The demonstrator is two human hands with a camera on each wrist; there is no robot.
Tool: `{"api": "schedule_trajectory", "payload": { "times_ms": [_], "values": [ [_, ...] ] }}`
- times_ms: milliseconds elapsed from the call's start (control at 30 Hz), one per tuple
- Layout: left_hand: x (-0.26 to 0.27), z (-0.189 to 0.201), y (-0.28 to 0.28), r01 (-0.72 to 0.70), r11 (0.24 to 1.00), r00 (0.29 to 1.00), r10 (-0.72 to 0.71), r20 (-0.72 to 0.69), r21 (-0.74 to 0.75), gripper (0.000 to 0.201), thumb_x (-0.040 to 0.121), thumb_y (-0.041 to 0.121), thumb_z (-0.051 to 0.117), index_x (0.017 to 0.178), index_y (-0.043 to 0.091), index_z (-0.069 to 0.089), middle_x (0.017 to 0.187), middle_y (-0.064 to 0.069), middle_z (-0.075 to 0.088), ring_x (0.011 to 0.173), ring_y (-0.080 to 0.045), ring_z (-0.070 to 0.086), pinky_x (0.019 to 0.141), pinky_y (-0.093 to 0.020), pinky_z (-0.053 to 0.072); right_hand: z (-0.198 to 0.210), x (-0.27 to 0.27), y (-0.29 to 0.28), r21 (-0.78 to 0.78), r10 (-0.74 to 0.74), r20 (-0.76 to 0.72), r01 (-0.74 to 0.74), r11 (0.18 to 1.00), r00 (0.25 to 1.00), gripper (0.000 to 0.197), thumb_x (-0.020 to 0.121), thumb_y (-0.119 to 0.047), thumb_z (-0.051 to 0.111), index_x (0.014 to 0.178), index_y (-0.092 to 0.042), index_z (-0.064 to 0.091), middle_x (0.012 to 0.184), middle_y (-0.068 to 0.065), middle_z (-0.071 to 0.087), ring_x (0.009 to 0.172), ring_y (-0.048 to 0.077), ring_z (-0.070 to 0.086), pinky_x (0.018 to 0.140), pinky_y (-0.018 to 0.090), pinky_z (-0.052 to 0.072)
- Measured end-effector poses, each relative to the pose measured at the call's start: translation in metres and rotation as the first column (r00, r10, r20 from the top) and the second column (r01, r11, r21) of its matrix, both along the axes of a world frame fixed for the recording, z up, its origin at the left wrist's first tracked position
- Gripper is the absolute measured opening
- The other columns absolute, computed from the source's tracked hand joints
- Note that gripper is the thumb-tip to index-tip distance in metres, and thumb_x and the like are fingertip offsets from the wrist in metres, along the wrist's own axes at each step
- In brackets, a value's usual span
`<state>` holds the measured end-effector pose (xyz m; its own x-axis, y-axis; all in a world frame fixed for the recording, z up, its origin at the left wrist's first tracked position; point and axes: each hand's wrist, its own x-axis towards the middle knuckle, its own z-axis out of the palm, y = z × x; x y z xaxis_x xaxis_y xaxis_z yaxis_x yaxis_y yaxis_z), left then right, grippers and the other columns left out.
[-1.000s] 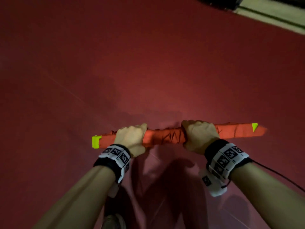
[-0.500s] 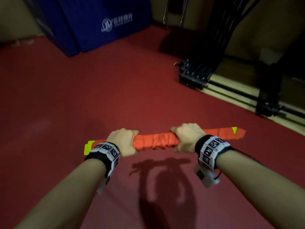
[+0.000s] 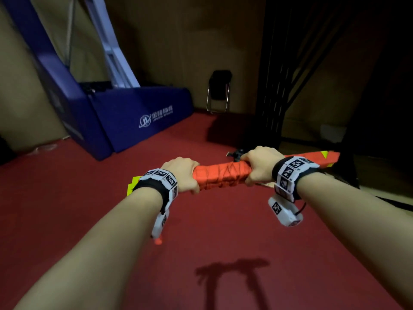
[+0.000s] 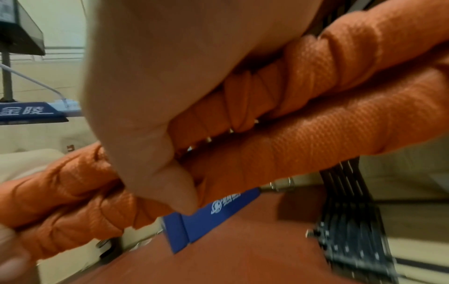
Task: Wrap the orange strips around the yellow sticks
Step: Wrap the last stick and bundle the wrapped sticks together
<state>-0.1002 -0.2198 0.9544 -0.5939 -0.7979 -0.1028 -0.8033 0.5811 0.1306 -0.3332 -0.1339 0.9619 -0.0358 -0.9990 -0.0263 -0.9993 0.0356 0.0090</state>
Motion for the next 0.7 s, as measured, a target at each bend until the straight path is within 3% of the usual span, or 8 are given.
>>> {"api": "schedule_trajectory", "payload": {
  "times_ms": [100, 200, 500, 700],
  "values": [
    [-0.041, 0.015, -0.036, 0.006, 1.0, 0.999, -0.008, -0.049, -0.031, 0.042, 0.05, 0.038, 0.085, 0.084, 0.025, 0.065, 0.073, 0.007, 0.067, 0.069, -0.018, 0.064, 0.063, -0.032, 0.054, 0.022, -0.041, -0.034, -0.033, -0.019, -0.022, 0.018, 0.999, 1.0, 0.039, 0.057, -0.047, 0.079, 0.087, -0.026, 0.065, 0.073, -0.006, 0.061, 0.077, 0.023, 0.063, 0.063, 0.031, 0.049],
    [-0.094, 0.027, -0.075, 0.005, 0.996, 0.996, -0.013, -0.09, -0.084, 0.04, 0.051, 0.038, 0.086, 0.082, 0.026, 0.064, 0.073, 0.007, 0.065, 0.07, -0.017, 0.063, 0.056, -0.028, 0.043, 0.038, -0.094, -0.074, -0.075, -0.026, -0.035, 0.024, 0.997, 0.999, 0.041, 0.051, -0.047, 0.078, 0.085, -0.026, 0.066, 0.072, -0.007, 0.063, 0.074, 0.022, 0.064, 0.06, 0.031, 0.051],
    [-0.301, 0.095, -0.19, 0.049, 0.991, 0.988, -0.067, -0.142, -0.124, 0.037, 0.052, 0.039, 0.085, 0.076, 0.027, 0.061, 0.076, 0.007, 0.065, 0.072, -0.017, 0.062, 0.06, -0.03, 0.046, 0.109, -0.295, -0.175, -0.114, -0.109, -0.027, 0.105, 0.988, 0.994, 0.04, 0.054, -0.042, 0.082, 0.088, -0.03, 0.067, 0.073, -0.007, 0.063, 0.075, 0.021, 0.063, 0.063, 0.031, 0.053],
    [-0.456, 0.116, -0.261, 0.182, 0.971, 0.971, -0.202, -0.127, -0.157, 0.043, 0.049, 0.038, 0.085, 0.085, 0.025, 0.066, 0.077, 0.005, 0.067, 0.073, -0.021, 0.065, 0.066, -0.035, 0.056, 0.128, -0.434, -0.213, -0.133, -0.238, -0.005, 0.235, 0.963, 0.971, 0.038, 0.055, -0.041, 0.082, 0.087, -0.029, 0.067, 0.073, -0.007, 0.065, 0.072, 0.017, 0.063, 0.061, 0.029, 0.052]
  ]
}}
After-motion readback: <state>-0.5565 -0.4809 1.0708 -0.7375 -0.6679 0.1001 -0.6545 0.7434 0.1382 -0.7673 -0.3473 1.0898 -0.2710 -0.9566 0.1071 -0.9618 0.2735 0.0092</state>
